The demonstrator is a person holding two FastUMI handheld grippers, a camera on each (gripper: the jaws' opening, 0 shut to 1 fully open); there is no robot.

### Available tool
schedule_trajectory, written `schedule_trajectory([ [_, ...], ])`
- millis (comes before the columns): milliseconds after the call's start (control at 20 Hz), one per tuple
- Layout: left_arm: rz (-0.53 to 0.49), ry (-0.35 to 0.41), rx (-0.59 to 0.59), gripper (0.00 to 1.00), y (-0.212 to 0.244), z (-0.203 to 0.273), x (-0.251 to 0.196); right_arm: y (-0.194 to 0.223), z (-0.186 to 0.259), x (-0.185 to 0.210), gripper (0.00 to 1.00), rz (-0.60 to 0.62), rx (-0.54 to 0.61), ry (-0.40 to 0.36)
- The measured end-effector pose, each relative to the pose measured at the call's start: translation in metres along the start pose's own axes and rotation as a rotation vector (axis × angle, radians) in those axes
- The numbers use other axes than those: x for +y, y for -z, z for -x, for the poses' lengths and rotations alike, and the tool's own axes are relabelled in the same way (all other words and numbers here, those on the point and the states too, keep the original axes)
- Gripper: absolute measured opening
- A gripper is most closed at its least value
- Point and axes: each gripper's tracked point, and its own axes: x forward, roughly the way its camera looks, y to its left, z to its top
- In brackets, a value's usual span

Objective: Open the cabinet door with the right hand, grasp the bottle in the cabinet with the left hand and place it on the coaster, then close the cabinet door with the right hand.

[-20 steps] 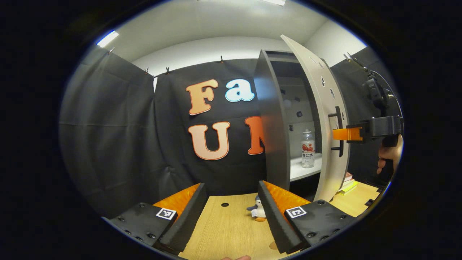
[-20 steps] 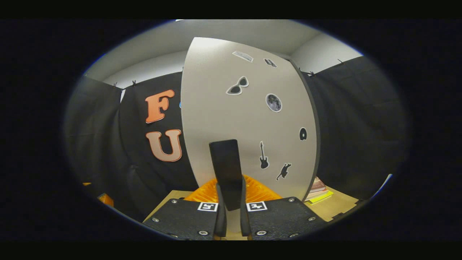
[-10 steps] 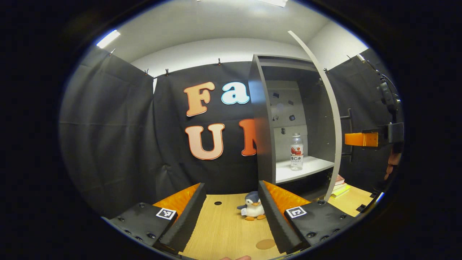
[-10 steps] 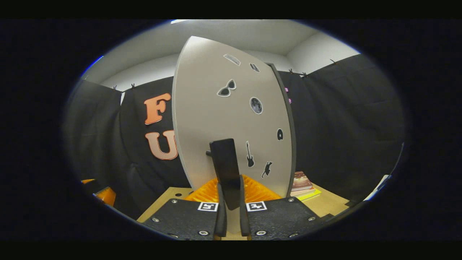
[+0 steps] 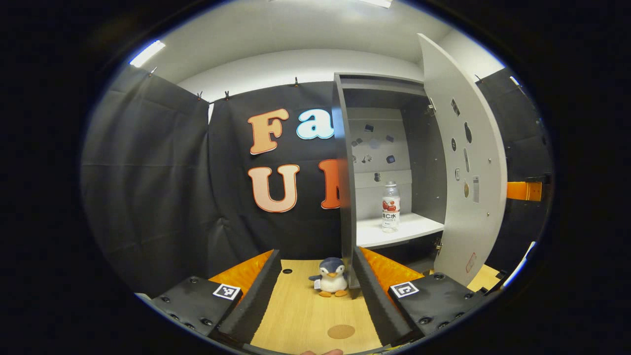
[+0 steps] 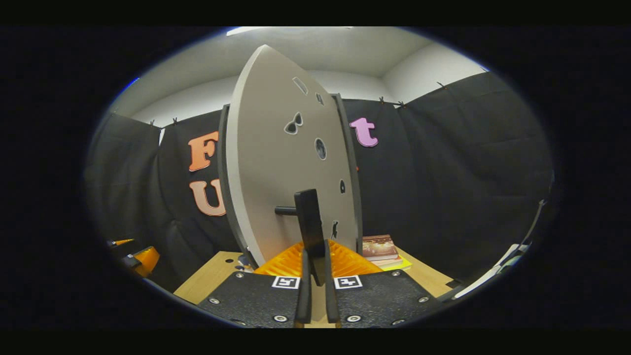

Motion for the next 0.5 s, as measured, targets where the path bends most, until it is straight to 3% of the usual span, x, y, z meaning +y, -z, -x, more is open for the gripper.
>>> schedule_trajectory([
  [50,0.007,0.001,0.005,0.95,0.001,0.000,-0.006,0.000,0.003,-0.004,0.09,0.001,-0.002,-0.001],
  [500,0.025,0.002,0.005,0.95,0.000,0.006,-0.047,0.004,0.005,-0.078,0.11,0.005,0.006,-0.024],
])
